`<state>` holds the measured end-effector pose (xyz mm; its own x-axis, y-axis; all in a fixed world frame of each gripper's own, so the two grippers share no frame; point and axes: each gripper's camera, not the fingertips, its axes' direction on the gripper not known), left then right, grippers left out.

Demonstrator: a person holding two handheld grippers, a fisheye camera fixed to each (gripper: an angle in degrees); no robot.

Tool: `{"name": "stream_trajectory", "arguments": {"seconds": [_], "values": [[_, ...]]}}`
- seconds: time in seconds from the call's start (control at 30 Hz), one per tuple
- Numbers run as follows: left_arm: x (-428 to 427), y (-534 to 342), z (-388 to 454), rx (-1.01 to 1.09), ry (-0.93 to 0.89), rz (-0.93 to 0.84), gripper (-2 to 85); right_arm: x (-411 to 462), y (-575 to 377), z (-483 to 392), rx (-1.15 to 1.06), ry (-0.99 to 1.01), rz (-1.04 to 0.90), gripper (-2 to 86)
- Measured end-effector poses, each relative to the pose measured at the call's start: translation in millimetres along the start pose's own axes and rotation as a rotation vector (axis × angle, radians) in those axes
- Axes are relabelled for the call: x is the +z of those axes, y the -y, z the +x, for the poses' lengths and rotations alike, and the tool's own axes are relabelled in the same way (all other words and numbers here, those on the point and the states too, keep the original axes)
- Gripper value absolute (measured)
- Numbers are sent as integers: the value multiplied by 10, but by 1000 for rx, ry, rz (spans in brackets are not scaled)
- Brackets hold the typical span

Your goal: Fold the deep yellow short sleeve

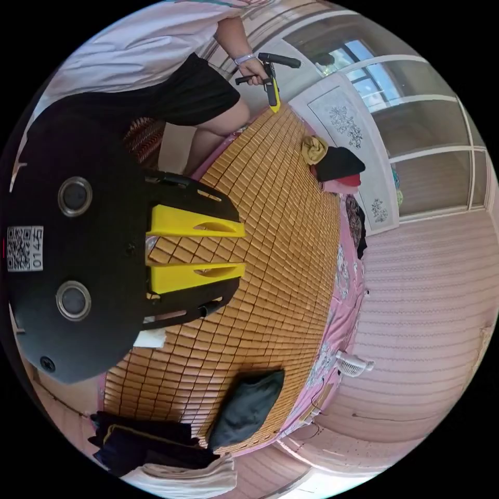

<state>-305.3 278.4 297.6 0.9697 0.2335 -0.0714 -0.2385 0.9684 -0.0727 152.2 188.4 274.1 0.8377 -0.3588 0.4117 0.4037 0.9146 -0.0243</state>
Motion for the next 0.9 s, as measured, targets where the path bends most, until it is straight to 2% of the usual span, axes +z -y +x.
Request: {"name": "stream_trajectory", "arguments": {"seconds": [0.23, 0.43, 0.67, 0.9], "values": [[-224, -318, -719, -174, 15, 88, 89, 698, 877, -956, -196, 256, -70, 82], [-111, -54, -1091, -134, 18, 162, 94, 1352, 1660, -1480, -325, 297, -170, 84], [409, 596, -1625, -210, -30, 158, 95, 2314, 2478, -1813, -312, 312, -206, 115], [907, 1193, -2013, -255, 12, 103, 102, 3573, 3263, -1954, -160, 317, -248, 157]]}}
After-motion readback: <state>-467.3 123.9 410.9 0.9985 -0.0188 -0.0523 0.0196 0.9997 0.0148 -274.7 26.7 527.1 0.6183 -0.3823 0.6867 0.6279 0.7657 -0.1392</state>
